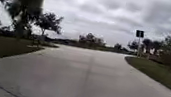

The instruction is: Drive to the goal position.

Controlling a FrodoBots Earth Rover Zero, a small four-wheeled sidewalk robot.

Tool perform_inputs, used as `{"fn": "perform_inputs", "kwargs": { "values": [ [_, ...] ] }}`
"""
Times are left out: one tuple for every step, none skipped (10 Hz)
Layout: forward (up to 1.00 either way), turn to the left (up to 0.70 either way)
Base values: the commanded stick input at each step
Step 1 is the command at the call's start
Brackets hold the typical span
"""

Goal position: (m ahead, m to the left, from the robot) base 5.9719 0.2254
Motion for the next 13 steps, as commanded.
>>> {"fn": "perform_inputs", "kwargs": {
  "values": [
    [0.85, 0.00],
    [0.85, 0.00],
    [0.85, 0.00],
    [0.85, 0.00],
    [0.85, 0.00],
    [0.85, 0.00],
    [0.85, 0.00],
    [0.85, 0.00],
    [0.85, 0.00],
    [0.85, 0.00],
    [0.85, 0.33],
    [0.85, 0.34],
    [0.85, 0.34]
  ]
}}
